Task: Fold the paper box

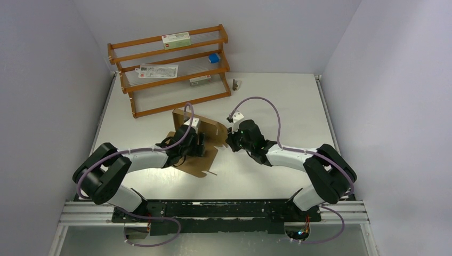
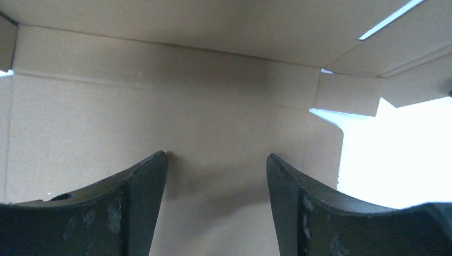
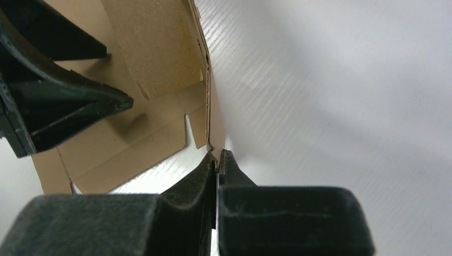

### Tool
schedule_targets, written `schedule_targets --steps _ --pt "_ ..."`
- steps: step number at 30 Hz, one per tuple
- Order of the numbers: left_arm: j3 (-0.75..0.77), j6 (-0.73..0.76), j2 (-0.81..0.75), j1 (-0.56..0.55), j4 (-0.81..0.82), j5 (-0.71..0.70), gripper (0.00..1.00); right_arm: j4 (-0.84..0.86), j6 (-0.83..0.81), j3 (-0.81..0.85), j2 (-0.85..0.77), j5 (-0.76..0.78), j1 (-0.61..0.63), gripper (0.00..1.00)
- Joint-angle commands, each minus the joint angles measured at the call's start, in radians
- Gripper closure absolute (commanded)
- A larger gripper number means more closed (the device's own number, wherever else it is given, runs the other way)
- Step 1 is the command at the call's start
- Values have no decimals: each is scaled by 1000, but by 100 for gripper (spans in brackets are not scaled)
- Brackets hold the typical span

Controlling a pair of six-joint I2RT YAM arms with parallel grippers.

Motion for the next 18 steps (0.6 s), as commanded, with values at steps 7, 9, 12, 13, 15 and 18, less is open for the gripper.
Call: schedule_targets --steps 7,9,12,13,15,18 --pt "-47 -130 28 2 90 132 29 236 145 -58 5 37 1 100" --pt "-60 -145 24 -1 111 143 29 305 159 -82 5 36 2 100" --pt "-64 -140 17 -10 119 132 28 349 170 -86 24 28 2 100" --pt "-63 -137 13 -12 114 125 28 348 169 -80 35 22 2 100" --pt "-55 -119 1 -30 103 86 28 333 155 -71 52 15 1 100" --pt "-41 -65 -33 -72 99 -21 26 320 127 -74 58 18 2 100"
